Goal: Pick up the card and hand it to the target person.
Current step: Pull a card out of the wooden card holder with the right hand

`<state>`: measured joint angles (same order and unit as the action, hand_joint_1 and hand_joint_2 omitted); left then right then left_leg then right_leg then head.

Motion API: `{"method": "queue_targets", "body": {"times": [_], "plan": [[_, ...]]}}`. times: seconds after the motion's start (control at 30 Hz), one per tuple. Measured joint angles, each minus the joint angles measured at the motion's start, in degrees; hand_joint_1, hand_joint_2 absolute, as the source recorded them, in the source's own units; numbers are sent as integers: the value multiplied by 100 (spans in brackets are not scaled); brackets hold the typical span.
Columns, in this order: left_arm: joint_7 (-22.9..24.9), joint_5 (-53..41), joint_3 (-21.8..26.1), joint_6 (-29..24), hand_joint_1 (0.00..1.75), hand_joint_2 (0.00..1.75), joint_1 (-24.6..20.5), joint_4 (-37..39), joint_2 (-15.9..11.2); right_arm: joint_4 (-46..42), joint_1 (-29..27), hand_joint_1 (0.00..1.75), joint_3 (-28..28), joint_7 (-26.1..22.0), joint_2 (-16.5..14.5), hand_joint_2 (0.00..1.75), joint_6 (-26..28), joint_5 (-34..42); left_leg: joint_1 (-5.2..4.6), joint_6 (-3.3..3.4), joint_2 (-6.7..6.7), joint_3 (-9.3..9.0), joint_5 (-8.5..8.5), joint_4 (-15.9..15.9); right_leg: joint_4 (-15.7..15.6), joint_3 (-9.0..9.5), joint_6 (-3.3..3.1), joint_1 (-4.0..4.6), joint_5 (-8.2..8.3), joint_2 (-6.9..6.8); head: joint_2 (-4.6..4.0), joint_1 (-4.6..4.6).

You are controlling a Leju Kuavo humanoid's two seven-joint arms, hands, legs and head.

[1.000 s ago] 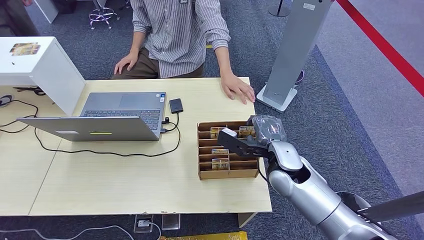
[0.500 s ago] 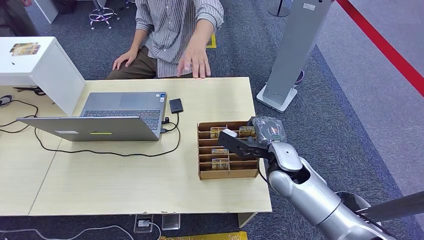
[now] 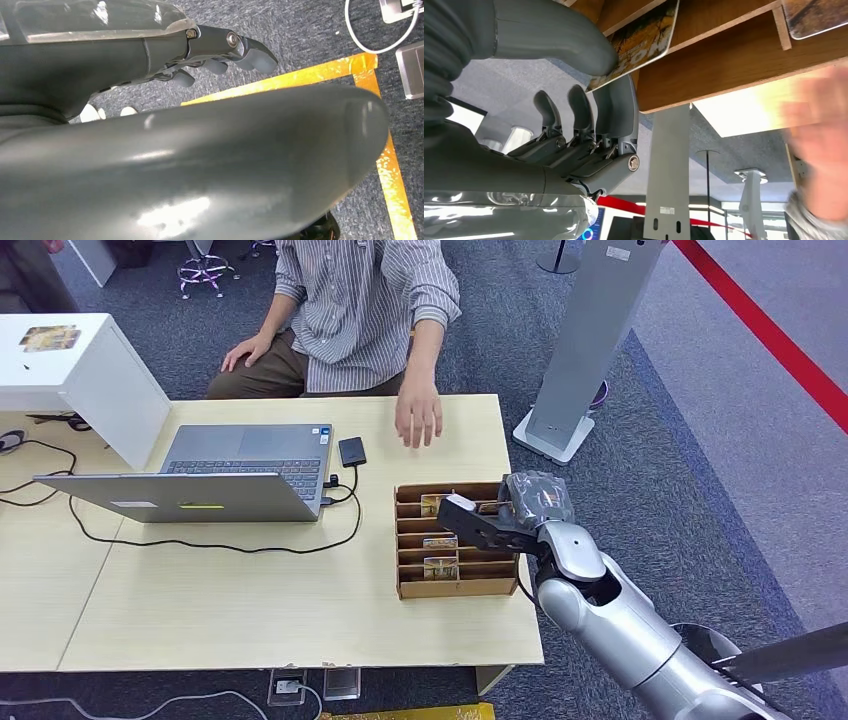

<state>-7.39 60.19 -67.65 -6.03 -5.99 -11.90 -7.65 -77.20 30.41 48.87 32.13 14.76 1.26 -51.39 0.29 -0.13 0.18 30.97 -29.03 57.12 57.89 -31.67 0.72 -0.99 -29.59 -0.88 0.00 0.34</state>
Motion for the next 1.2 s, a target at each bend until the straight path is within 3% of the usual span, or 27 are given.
{"method": "queue_targets", "body": {"times": [0.13,0.7,1.2], "plan": [[0,0,0,4,0,0,0,1,0,0,0,175,-12,0,-25,175,13,-2,0,0,0,0,0,0,0,0,0,0,0,0,0,1],[-17,9,-4,8,0,0,0,1,-2,-126,-34,175,-68,131,-28,175,-26,141,0,0,0,0,0,0,0,-1,0,0,0,0,1,-1],[58,125,3,-15,0,0,7,1,-11,-2078,42,175,-646,660,369,175,-315,692,0,0,1,-2,0,1,0,-1,0,0,0,1,1,1]]}}
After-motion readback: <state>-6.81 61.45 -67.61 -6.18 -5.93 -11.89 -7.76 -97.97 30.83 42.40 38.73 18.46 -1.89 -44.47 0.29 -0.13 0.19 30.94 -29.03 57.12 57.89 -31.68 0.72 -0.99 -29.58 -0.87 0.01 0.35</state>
